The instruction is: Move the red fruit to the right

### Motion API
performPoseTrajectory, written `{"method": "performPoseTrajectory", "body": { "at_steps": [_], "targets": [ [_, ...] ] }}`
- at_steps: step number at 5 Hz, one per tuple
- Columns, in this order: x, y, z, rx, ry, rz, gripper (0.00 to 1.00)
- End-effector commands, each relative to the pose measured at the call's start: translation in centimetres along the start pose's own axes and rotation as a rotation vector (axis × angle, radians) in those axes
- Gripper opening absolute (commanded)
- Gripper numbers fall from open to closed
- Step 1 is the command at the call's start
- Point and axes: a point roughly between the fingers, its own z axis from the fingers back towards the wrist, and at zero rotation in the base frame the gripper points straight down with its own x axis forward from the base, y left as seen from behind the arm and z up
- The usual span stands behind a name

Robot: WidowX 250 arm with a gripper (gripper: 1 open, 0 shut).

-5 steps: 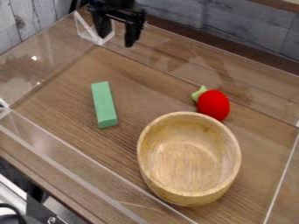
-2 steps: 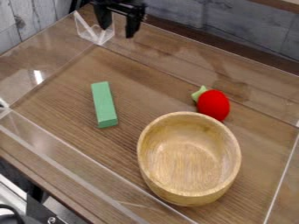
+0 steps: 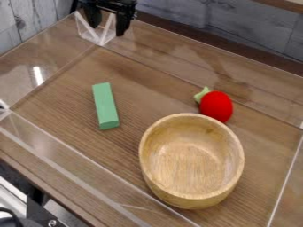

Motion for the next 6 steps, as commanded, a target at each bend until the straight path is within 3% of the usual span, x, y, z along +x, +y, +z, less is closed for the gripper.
{"method": "performPoseTrajectory", "body": {
  "at_steps": [1, 3, 5, 6],
  "targets": [
    [1.0, 0.7, 3.9, 0.025, -0.097, 0.029, 1.0],
    [0.4, 1.3, 3.3, 0.02, -0.116, 0.062, 1.0],
    [-0.5, 1.7, 3.8, -0.023, -0.156, -0.034, 1.0],
    [-0.5, 0.5, 3.8, -0.048, -0.179, -0.076, 1.0]
  ]
}}
